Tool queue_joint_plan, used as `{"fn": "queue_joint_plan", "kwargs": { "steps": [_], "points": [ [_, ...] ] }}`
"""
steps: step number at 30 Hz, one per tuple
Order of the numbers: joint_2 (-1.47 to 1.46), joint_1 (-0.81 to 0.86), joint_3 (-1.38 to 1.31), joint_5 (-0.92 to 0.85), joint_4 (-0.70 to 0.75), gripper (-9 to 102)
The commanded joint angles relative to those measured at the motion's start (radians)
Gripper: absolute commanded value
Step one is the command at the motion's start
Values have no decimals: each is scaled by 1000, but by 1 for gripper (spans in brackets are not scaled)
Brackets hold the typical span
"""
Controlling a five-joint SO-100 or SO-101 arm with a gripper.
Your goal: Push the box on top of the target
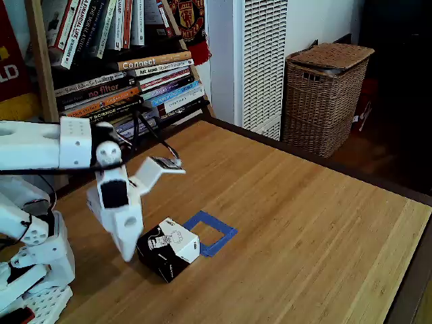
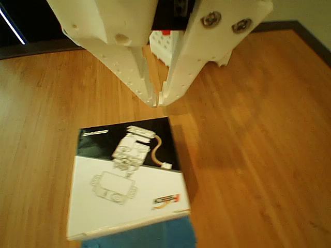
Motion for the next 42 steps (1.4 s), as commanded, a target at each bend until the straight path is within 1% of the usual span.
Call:
{"fn": "queue_joint_plan", "kwargs": {
  "steps": [1,12,19,29,42],
  "points": [
    [-12,18,-2,-18,-28,0],
    [-64,123,-6,-127,-101,0],
    [-84,156,-9,-178,-133,0],
    [-124,158,-26,-201,-166,0],
    [-124,100,-28,-183,-167,0]
  ]
}}
